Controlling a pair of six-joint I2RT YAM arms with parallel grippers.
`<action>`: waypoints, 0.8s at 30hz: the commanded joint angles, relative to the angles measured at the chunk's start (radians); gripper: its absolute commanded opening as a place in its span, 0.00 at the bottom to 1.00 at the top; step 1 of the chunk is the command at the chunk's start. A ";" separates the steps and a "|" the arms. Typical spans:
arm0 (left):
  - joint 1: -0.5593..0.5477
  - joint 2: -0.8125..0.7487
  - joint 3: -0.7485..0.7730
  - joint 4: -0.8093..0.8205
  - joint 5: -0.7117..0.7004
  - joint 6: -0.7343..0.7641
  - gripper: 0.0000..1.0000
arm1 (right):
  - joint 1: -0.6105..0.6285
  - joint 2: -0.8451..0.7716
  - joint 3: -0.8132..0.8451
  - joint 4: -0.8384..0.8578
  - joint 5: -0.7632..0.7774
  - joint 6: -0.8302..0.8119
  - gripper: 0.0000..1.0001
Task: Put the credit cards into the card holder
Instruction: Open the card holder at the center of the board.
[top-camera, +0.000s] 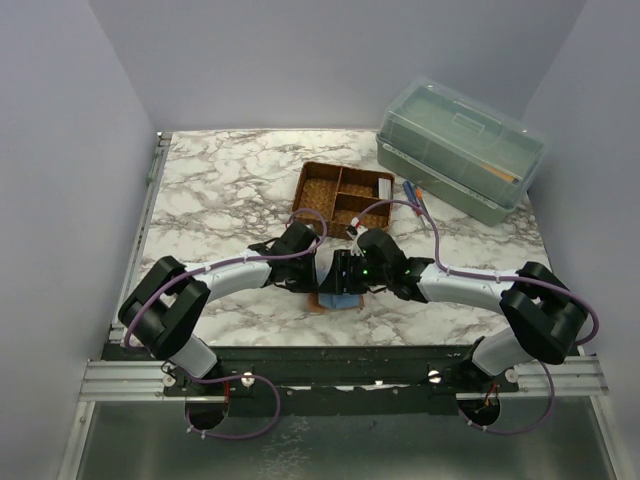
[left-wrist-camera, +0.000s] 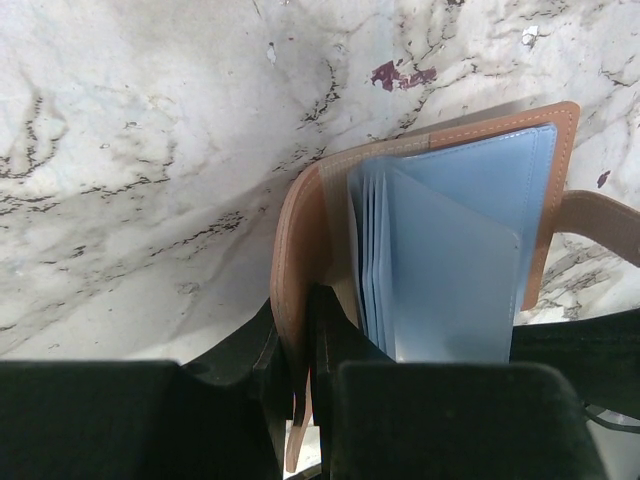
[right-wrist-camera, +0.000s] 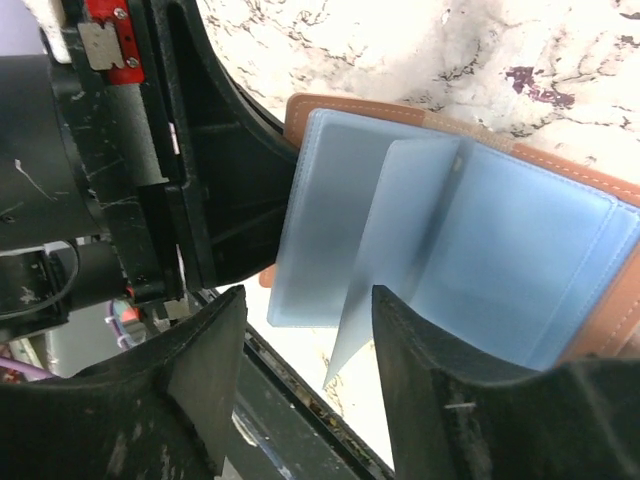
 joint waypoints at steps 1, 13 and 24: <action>0.004 -0.023 -0.018 -0.032 0.002 0.001 0.01 | -0.001 0.011 0.015 -0.043 0.046 -0.004 0.53; 0.007 -0.024 -0.016 -0.037 0.005 0.001 0.01 | -0.001 0.027 0.032 -0.080 0.074 -0.026 0.60; 0.007 -0.017 -0.015 -0.035 0.010 -0.002 0.01 | -0.001 0.066 0.038 -0.018 0.009 -0.032 0.72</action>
